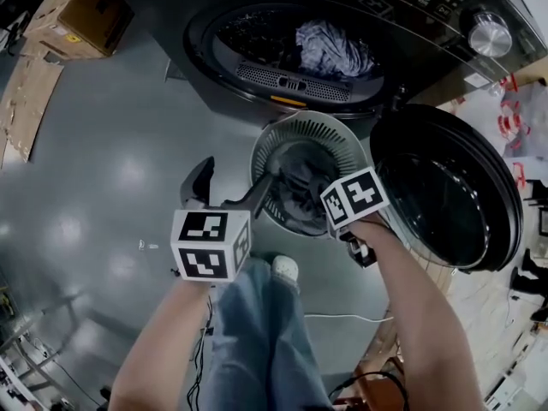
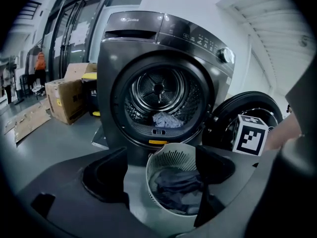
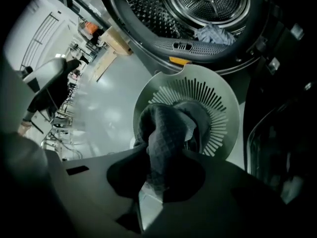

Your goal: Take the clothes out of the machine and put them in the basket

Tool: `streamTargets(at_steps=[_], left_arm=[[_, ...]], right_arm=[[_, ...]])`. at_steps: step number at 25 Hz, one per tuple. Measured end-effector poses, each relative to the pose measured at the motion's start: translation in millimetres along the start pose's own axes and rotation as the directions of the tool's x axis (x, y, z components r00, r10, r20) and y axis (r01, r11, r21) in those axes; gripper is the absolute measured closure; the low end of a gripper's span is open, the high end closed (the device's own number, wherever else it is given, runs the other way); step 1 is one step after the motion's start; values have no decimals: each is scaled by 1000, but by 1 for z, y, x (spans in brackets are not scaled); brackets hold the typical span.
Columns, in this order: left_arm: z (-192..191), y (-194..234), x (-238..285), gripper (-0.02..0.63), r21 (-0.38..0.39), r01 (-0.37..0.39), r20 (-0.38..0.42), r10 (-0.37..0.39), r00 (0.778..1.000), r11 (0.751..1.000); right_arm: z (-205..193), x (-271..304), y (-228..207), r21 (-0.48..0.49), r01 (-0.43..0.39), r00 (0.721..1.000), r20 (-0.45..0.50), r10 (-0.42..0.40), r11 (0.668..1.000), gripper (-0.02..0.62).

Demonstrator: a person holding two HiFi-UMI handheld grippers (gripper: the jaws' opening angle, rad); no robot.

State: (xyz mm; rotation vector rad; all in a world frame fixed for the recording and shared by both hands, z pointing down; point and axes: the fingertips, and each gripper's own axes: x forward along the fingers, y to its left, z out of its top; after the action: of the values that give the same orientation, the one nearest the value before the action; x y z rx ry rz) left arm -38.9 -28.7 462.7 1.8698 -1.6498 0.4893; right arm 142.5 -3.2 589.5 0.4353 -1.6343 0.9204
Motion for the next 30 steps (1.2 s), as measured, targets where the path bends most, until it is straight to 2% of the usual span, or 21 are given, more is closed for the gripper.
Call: streamTargets(at_steps=[4, 6, 7, 10, 12, 15, 18, 22, 26, 30], left_arm=[[-5, 2, 2, 173, -7, -3, -7, 3, 1000, 1000], [-6, 4, 4, 175, -7, -2, -12, 2, 1000, 1000], [-7, 6, 5, 176, -7, -2, -15, 2, 1000, 1000], [-5, 12, 11, 176, -6, -7, -17, 7, 1000, 1000], [-4, 18, 17, 176, -8, -13, -21, 13, 1000, 1000], [-2, 27, 27, 179, 0, -18, -36, 18, 999, 1000], [7, 32, 41, 184, 27, -1, -44, 3, 999, 1000], [37, 38, 66, 196, 87, 33, -12, -32, 999, 996], [63, 43, 96, 202, 148, 57, 40, -63, 997, 987], [69, 47, 124, 207, 217, 81, 63, -96, 993, 973]], right_arm=[[29, -7, -16, 39, 85, 988, 127, -90, 996, 538], [39, -8, -18, 45, 99, 981, 160, -105, 994, 514], [43, -7, -17, 53, 90, 981, 165, -97, 995, 474], [53, -2, -16, 91, 50, 985, 157, -64, 995, 285], [61, 0, -21, 97, 77, 983, 162, -92, 992, 248], [80, -2, -29, 85, 132, 970, 193, -146, 988, 238], [101, -4, -34, 83, 150, 962, 216, -165, 985, 238], [143, -9, -40, 80, 173, 941, 280, -189, 982, 238], [190, -14, -53, 102, 211, 885, 402, -235, 972, 238], [219, -14, -63, 187, 159, 820, 521, -235, 969, 238]])
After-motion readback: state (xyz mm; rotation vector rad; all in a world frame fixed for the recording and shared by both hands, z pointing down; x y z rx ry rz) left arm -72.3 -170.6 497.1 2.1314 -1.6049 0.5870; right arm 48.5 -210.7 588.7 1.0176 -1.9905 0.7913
